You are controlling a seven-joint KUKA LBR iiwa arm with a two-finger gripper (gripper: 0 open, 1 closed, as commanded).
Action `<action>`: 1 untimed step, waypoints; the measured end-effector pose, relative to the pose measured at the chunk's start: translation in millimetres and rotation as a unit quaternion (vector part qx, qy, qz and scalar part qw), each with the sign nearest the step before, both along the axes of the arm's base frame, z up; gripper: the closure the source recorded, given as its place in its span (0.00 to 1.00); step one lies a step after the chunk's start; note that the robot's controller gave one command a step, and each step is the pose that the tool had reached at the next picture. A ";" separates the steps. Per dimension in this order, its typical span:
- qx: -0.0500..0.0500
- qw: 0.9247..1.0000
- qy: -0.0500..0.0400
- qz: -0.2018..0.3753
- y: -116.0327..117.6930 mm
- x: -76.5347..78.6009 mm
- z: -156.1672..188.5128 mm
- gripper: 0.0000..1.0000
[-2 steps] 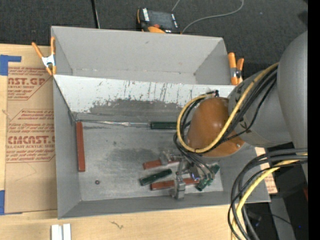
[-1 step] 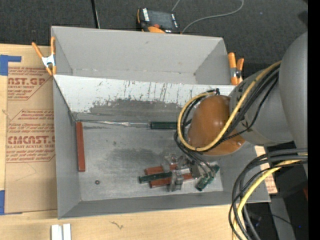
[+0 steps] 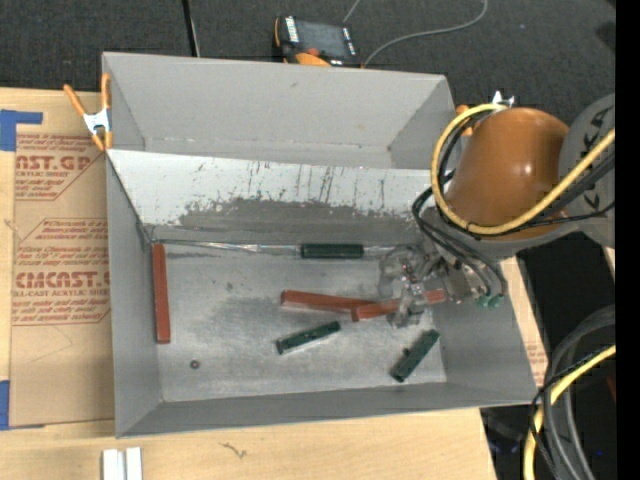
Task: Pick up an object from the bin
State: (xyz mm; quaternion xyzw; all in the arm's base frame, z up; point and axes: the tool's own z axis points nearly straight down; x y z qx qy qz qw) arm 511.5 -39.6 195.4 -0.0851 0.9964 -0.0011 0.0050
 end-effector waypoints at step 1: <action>-0.001 0.978 0.000 0.207 18.9 32.9 73.0 1.00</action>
Offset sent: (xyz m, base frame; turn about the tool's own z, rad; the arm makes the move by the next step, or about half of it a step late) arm 0.0308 0.0174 0.0708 -0.4146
